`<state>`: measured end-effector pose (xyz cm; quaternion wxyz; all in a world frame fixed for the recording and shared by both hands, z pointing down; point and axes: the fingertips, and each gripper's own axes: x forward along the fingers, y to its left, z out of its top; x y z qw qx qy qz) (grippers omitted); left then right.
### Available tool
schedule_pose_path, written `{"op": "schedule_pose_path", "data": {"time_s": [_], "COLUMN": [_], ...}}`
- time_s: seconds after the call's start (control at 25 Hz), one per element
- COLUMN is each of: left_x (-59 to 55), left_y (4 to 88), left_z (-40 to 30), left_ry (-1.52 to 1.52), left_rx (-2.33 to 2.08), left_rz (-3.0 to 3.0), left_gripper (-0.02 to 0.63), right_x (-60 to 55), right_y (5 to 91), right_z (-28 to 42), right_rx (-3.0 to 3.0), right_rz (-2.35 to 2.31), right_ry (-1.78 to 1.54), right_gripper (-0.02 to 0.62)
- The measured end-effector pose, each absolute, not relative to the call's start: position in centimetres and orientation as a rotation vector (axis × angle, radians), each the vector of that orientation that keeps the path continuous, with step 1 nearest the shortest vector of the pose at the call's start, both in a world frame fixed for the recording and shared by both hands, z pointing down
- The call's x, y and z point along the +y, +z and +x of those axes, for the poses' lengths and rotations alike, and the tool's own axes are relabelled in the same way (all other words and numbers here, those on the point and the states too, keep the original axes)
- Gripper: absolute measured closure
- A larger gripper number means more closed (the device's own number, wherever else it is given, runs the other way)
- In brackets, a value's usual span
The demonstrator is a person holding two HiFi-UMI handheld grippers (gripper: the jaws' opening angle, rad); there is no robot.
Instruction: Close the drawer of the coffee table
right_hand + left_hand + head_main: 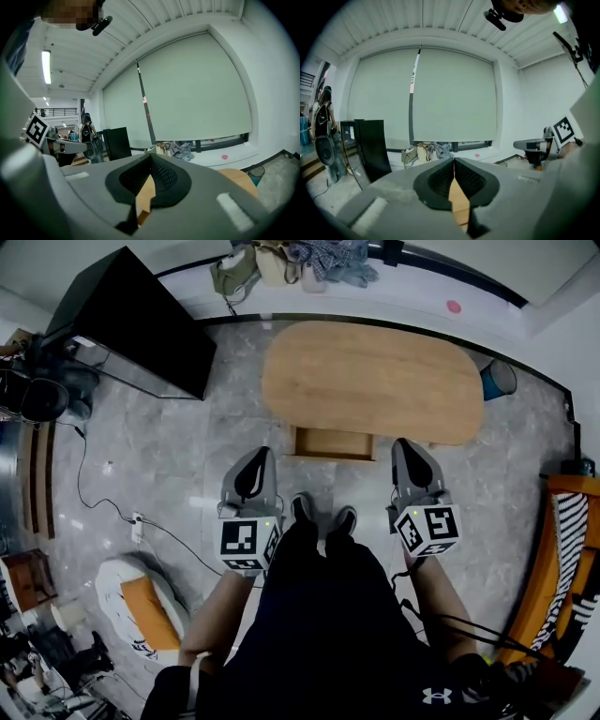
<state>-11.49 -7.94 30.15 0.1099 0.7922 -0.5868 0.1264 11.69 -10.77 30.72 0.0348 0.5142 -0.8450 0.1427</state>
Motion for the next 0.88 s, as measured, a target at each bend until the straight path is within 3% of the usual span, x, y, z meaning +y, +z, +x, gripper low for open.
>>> {"op": "schedule_pose_path", "data": {"time_s": [0.44, 0.88], "left_x": [-11.9, -13.2], "left_y": [40.1, 55.5], "left_z": [-14.7, -13.4], "left_ry": [0.52, 0.809], "left_rx": [-1.527, -1.391], "left_rz": [2.353, 2.346], "left_gripper": [0.601, 0.601], "right_x": [-13.1, -15.2], "right_y": [36.7, 52.3], "right_z": [12.3, 13.4], "right_rx": [-2.378, -2.282], "right_rz": [1.725, 1.547], "right_ry": [0.452, 0.558], "right_gripper": [0.594, 0.593]}}
